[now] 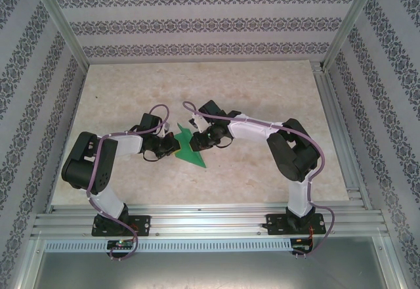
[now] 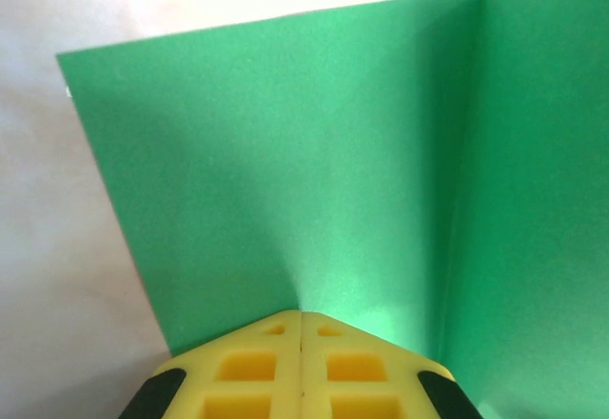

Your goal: Fold a paper plane with a square sheet of paper (fold left side to right side)

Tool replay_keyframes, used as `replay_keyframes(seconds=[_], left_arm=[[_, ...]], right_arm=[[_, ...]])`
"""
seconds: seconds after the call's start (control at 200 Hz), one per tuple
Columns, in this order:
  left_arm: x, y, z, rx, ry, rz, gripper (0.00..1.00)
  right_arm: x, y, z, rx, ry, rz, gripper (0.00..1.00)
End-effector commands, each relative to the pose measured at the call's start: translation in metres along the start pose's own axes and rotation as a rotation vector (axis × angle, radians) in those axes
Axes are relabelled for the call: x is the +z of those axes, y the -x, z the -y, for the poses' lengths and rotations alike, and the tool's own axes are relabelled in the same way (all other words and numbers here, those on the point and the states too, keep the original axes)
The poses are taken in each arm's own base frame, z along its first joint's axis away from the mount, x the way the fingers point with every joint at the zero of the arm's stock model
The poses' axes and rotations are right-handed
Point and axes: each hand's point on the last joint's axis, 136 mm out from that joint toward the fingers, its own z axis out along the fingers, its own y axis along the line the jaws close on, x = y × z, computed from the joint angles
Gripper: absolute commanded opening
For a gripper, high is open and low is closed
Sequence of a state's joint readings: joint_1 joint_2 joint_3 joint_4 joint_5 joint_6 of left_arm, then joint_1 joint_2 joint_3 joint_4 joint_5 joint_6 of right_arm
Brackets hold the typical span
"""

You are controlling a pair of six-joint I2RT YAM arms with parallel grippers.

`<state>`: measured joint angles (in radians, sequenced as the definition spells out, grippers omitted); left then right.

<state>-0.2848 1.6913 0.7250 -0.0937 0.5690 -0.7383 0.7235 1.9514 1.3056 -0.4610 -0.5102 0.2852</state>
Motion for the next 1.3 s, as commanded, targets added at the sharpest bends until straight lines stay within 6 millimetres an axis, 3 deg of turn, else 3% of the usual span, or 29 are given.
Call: replay_keyframes(seconds=[0.0, 0.275, 0.51, 0.874, 1.294], left_arm=[[0.004, -0.002, -0.015, 0.009, 0.082, 0.003, 0.01], [0.004, -0.003, -0.020, 0.008, 0.102, 0.001, 0.01], [0.004, -0.004, -0.022, 0.007, 0.109, -0.001, 0.01], [0.004, -0.004, -0.023, 0.008, 0.115, 0.000, 0.01], [0.005, -0.003, -0.023, 0.009, 0.110, 0.001, 0.01]], right_arm=[[-0.001, 0.011, -0.005, -0.022, 0.040, 0.009, 0.13], [0.017, 0.002, 0.007, 0.000, 0.094, -0.057, 0.13], [0.013, 0.006, 0.016, 0.003, 0.118, -0.062, 0.18], [-0.018, 0.022, 0.006, -0.026, 0.146, -0.022, 0.29], [-0.042, 0.024, -0.008, -0.058, 0.140, 0.003, 0.39]])
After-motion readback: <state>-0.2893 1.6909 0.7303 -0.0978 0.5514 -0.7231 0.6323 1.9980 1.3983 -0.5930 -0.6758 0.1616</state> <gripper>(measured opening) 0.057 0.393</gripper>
